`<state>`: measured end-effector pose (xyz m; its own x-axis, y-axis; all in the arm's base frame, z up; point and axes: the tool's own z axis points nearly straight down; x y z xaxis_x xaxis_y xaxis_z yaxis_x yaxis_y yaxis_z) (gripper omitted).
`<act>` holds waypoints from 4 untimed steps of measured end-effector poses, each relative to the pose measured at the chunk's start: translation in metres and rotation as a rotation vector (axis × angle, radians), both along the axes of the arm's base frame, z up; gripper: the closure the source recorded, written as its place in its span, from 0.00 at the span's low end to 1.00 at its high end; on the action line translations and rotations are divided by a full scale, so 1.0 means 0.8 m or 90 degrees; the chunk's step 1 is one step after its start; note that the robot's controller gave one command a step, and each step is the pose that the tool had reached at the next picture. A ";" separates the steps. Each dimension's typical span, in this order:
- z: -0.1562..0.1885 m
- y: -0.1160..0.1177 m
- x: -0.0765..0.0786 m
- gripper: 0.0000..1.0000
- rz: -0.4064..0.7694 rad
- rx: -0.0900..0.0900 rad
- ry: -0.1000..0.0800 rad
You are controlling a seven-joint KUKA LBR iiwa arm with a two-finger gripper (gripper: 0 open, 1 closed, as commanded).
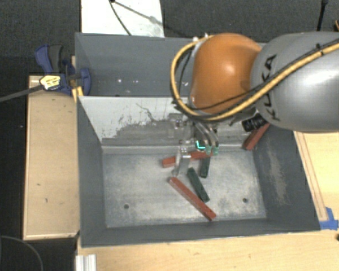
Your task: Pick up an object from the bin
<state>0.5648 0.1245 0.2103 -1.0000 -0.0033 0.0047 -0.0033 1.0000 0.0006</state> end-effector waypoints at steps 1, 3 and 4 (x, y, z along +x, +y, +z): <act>-0.179 -0.089 0.029 0.00 0.006 0.000 -0.002; -0.120 -0.104 0.037 0.00 0.252 0.000 -0.008; -0.176 -0.104 0.032 0.00 0.311 0.001 -0.001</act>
Offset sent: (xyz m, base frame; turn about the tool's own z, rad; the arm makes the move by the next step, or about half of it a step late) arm 0.0234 -0.0689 -0.1403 -0.0143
